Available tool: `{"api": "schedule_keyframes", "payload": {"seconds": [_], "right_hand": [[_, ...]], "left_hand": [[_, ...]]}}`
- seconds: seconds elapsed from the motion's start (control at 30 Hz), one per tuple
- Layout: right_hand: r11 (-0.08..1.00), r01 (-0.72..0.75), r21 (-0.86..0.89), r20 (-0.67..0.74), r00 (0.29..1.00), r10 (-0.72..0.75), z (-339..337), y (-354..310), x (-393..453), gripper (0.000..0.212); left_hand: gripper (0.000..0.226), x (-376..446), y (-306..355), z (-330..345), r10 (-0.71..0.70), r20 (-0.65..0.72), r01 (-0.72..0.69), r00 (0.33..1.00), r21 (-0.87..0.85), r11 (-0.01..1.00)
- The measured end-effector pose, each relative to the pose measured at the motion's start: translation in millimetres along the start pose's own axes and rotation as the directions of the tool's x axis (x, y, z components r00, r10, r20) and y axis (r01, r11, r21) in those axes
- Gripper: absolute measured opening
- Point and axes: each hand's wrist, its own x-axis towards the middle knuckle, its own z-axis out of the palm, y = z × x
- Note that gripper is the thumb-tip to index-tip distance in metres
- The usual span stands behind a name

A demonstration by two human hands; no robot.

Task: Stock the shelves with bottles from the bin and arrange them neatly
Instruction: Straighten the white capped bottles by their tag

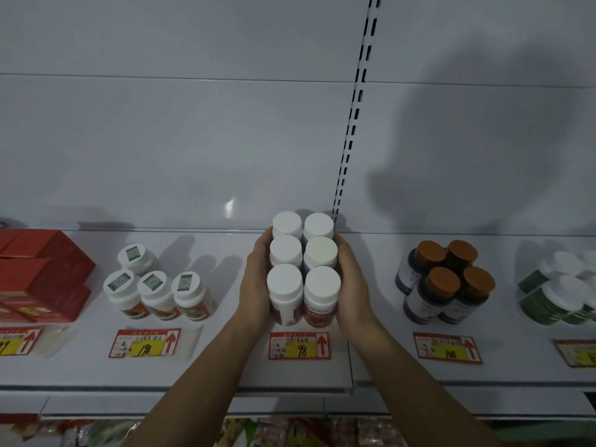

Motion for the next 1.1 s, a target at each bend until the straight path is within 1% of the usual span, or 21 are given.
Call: {"api": "schedule_keyframes", "payload": {"seconds": [0.03,0.1,0.13,0.17,0.2,0.23,0.27,0.3,0.33,0.37,0.4,0.43,0.53,0.6,0.7,0.87,1.03,1.1], "right_hand": [[0.999,-0.002,-0.032,0.006,1.0,0.002,-3,1,1,0.039],[0.994,0.012,-0.109,0.052,0.999,-0.006,-15,2,1,0.045],[0.987,0.021,-0.156,0.082,0.997,-0.008,-24,2,1,0.053],[0.978,0.029,-0.206,0.114,0.994,-0.006,-34,0,0,0.064],[0.965,0.039,-0.258,0.14,0.99,-0.002,-44,-3,-2,0.073],[0.949,0.048,-0.31,0.17,0.985,0.005,-54,-8,-4,0.078],[0.929,0.056,-0.367,0.214,0.977,0.026,-62,-14,-6,0.083],[0.898,0.06,-0.436,0.266,0.962,0.065,-68,-20,-7,0.098],[0.853,0.073,-0.516,0.326,0.938,0.117,-73,-23,-8,0.118],[0.799,0.103,-0.593,0.386,0.907,0.169,-74,-27,-8,0.134],[0.753,0.145,-0.642,0.436,0.877,0.203,-73,-30,-7,0.143],[0.725,0.186,-0.663,0.475,0.853,0.216,-70,-33,-6,0.148],[0.683,0.263,-0.682,0.521,0.83,0.2,-62,-39,2,0.147],[0.712,0.256,-0.654,0.555,0.802,0.221,-58,-42,7,0.143],[0.741,0.243,-0.626,0.598,0.759,0.257,-55,-43,14,0.141],[0.727,0.211,-0.654,0.563,0.777,0.281,-57,-41,18,0.141],[0.719,0.216,-0.66,0.548,0.793,0.265,-59,-40,18,0.14],[0.728,0.22,-0.649,0.555,0.792,0.256,-59,-40,16,0.139]], "left_hand": [[0.047,-2,2,-1,0.019,0.026,-0.019,0.999,0.021,1.0],[0.047,-6,3,-13,0.071,0.102,-0.084,0.992,0.127,0.988],[0.051,-7,2,-24,0.103,0.127,-0.13,0.987,0.228,0.965],[0.056,-6,0,-38,0.131,0.153,-0.178,0.98,0.348,0.921],[0.064,-7,-1,-51,0.127,0.173,-0.195,0.977,0.471,0.86],[0.077,-8,-1,-61,0.101,0.192,-0.195,0.976,0.575,0.794],[0.099,-10,1,-68,0.044,0.223,-0.18,0.974,0.639,0.747],[0.122,-11,1,-71,-0.025,0.267,-0.173,0.963,0.69,0.703],[0.138,-14,4,-70,-0.083,0.316,-0.188,0.945,0.733,0.654],[0.147,-14,7,-67,-0.119,0.358,-0.222,0.926,0.771,0.597],[0.152,-13,10,-65,-0.143,0.39,-0.254,0.909,0.794,0.552],[0.156,-8,13,-63,-0.156,0.401,-0.269,0.903,0.809,0.522],[0.161,5,20,-58,-0.169,0.43,-0.301,0.887,0.816,0.494],[0.16,11,21,-56,-0.159,0.481,-0.346,0.862,0.789,0.507],[0.155,16,24,-54,-0.172,0.534,-0.374,0.828,0.754,0.54],[0.146,18,28,-55,-0.179,0.569,-0.409,0.803,0.744,0.529],[0.14,10,23,-54,-0.117,0.55,-0.412,0.827,0.734,0.54],[0.138,7,21,-53,-0.078,0.554,-0.434,0.829,0.725,0.534]]}}
